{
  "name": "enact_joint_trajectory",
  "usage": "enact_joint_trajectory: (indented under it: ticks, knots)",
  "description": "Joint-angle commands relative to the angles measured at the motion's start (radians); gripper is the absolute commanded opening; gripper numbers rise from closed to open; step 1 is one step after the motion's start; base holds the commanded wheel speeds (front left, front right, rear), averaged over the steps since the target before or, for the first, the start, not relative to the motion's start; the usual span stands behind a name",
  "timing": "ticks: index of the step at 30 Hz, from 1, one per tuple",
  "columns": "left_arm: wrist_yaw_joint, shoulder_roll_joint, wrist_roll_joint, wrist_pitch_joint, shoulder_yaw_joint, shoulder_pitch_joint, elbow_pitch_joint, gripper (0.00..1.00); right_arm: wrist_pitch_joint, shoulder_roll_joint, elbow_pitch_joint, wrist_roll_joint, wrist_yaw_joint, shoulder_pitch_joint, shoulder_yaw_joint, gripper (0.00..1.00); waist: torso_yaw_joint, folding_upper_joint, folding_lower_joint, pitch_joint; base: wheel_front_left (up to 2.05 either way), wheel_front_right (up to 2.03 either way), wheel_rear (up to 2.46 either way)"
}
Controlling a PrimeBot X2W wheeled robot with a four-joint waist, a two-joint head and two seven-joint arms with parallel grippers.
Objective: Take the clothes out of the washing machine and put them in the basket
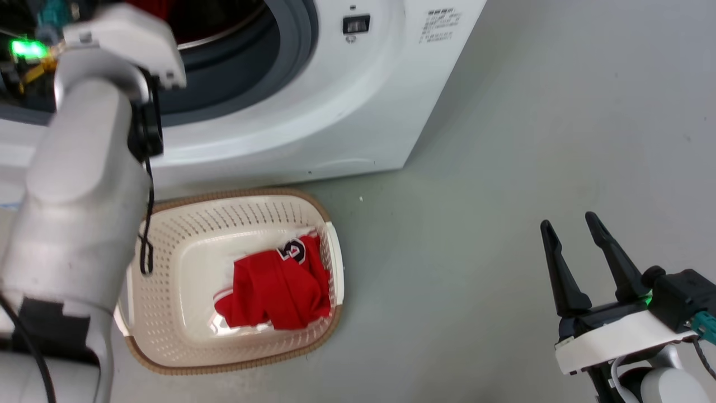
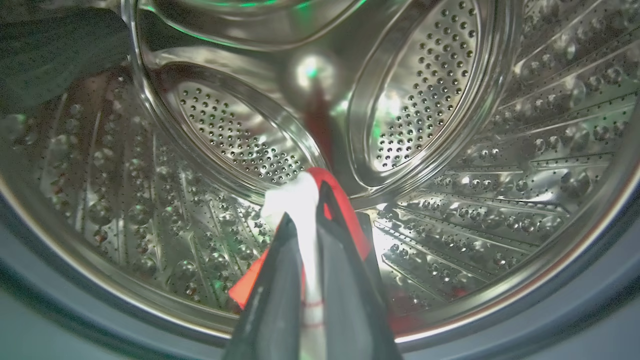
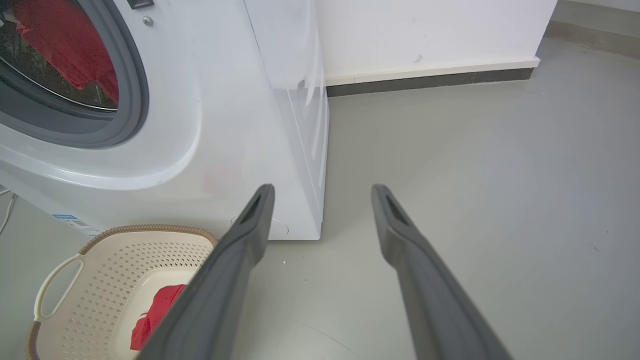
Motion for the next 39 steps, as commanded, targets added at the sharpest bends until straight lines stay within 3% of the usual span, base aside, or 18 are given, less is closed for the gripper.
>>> enact_joint_trajectory:
  ticks: [1,15,24,35,38,39]
  knots:
    - [-0.004,-0.003,0.013,-0.002,0.031,0.062,-0.043,0.00,0.007,0.015,-0.005,-0.012,-0.001,0.019,-0.010,1.00,0.006,0.0000,0.0001,-0.062,0.00,0.00,0.00]
    - [-0.081,-0.069,0.094,-0.003,0.177,0.354,-0.215,0.00,0.052,0.077,-0.034,-0.076,-0.001,0.096,-0.056,1.00,0.049,0.0000,0.0001,-0.249,0.00,0.00,0.00]
    - [-0.116,-0.126,0.149,-0.003,0.220,0.528,-0.376,0.00,0.073,0.098,-0.061,-0.104,-0.001,0.143,-0.089,1.00,0.088,0.0000,0.0001,-0.328,0.00,0.00,0.00]
    - [-0.100,-0.144,0.195,-0.001,0.209,0.713,-0.647,0.00,0.096,0.103,-0.095,-0.099,-0.001,0.192,-0.118,1.00,0.157,0.0000,0.0001,-0.364,0.00,0.00,0.00]
    - [-0.080,-0.142,0.207,0.010,0.200,0.758,-0.759,0.00,0.099,0.103,-0.103,-0.099,-0.001,0.195,-0.121,1.00,0.175,0.0000,0.0001,-0.362,0.00,0.00,0.00]
    - [-0.060,-0.140,0.227,0.033,0.182,0.792,-0.877,0.00,0.104,0.103,-0.109,-0.099,-0.001,0.197,-0.115,1.00,0.189,0.0000,0.0001,-0.352,0.00,0.00,0.00]
